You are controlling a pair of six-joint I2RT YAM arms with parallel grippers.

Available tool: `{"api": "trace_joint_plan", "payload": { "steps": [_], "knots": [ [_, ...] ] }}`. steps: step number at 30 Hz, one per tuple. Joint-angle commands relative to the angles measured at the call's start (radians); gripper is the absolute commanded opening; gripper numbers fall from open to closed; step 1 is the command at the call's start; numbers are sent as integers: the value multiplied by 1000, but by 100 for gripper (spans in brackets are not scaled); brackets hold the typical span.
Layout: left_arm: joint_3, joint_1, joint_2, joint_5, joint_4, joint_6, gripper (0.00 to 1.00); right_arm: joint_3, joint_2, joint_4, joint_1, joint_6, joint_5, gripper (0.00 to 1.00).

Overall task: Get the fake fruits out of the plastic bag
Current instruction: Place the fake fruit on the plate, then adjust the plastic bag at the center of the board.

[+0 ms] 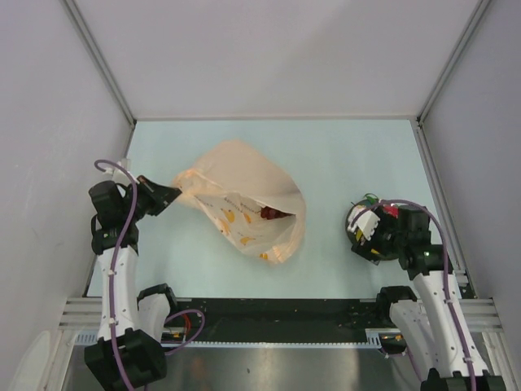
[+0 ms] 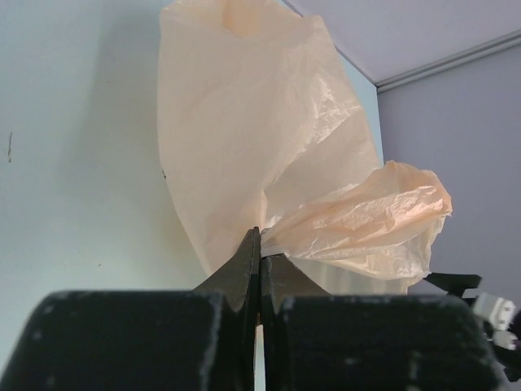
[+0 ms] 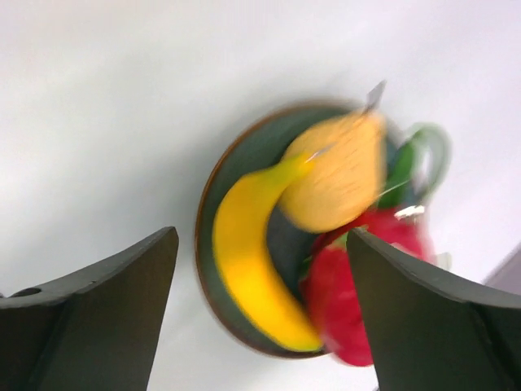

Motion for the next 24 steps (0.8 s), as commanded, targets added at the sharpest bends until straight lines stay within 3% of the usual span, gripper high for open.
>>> {"api": "trace_joint_plan", "payload": {
  "steps": [1,3,7,9,12,17,21,24],
  "knots": [
    [-1,10,-28,42,61,-47,0,194,-64,100,129,287,-45,92],
    [2,10,-30,48,76,-53,0,279,-43,138,197,375,-24,91],
    [20,10,-28,69,74,-71,0,447,87,221,481,578,108,89],
    [36,9,-28,84,67,-74,0,514,184,235,530,594,107,88],
    [54,4,-35,108,44,-64,0,623,308,286,579,631,56,76],
    [62,-5,-76,101,-24,-13,0,691,462,297,906,341,165,50],
    [83,-7,-85,100,-44,-1,0,708,593,298,1031,223,156,33],
    [118,-7,-70,108,-50,2,0,750,744,262,1051,281,182,25]
  ]
}}
